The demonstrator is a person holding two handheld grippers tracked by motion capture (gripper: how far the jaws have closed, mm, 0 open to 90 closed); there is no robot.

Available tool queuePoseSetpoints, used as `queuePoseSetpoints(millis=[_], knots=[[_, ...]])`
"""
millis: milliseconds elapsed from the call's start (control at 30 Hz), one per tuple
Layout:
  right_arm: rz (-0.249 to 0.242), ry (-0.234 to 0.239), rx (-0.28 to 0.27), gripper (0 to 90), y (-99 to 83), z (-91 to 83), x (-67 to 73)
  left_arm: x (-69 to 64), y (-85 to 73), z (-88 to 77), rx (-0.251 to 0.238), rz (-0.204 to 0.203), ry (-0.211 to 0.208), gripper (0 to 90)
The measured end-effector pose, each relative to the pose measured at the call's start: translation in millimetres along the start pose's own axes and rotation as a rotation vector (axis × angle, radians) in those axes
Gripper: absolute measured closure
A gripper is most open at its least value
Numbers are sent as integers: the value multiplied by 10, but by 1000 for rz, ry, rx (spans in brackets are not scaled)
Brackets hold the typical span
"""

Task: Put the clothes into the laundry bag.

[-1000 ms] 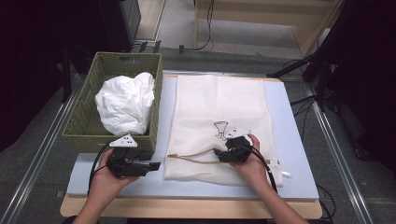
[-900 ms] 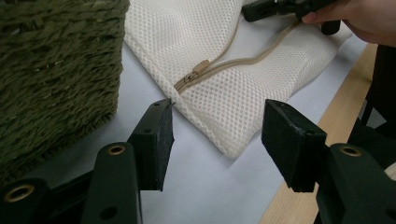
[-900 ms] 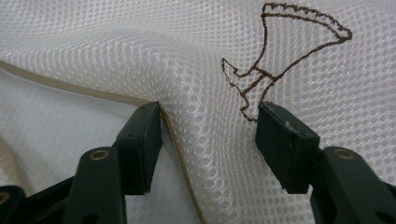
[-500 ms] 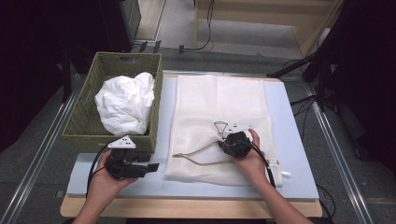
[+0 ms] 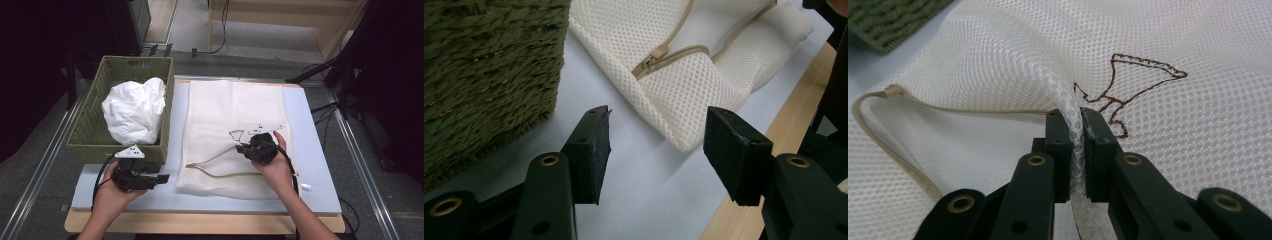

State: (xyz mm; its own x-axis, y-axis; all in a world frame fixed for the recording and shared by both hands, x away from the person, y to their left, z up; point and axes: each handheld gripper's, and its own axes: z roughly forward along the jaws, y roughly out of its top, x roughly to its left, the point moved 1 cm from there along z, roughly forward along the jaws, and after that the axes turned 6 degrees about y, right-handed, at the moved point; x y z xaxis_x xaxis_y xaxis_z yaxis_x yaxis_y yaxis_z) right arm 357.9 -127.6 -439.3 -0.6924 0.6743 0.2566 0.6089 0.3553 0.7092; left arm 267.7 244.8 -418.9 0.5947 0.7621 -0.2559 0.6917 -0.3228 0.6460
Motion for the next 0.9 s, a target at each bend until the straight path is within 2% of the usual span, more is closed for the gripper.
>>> queuePoseSetpoints(millis=[100, 167, 300, 400, 600, 700, 767, 900], knots=[[10, 18, -33, 830, 36, -103, -5, 3, 11, -5, 7, -4, -2, 446], [16, 45, -63, 824, 55, -164, -1, 0, 27, -18, 21, -9, -3, 445], [16, 47, -54, 833, 89, -215, -22, -28, 83, -67, 14, -6, -5, 446], [38, 61, -34, 833, 83, -210, -49, -51, 140, -114, 8, -2, -20, 447], [19, 61, -4, 833, 58, -170, -46, -103, 255, -212, 16, 18, -32, 445], [16, 63, -3, 833, 56, -163, -48, -91, 325, -242, 31, 26, -27, 435], [17, 64, -3, 830, 55, -163, -50, -59, 372, -262, 24, 7, -52, 434], [22, 64, -7, 830, 57, -172, -51, -40, 471, -306, 33, 15, -35, 433]])
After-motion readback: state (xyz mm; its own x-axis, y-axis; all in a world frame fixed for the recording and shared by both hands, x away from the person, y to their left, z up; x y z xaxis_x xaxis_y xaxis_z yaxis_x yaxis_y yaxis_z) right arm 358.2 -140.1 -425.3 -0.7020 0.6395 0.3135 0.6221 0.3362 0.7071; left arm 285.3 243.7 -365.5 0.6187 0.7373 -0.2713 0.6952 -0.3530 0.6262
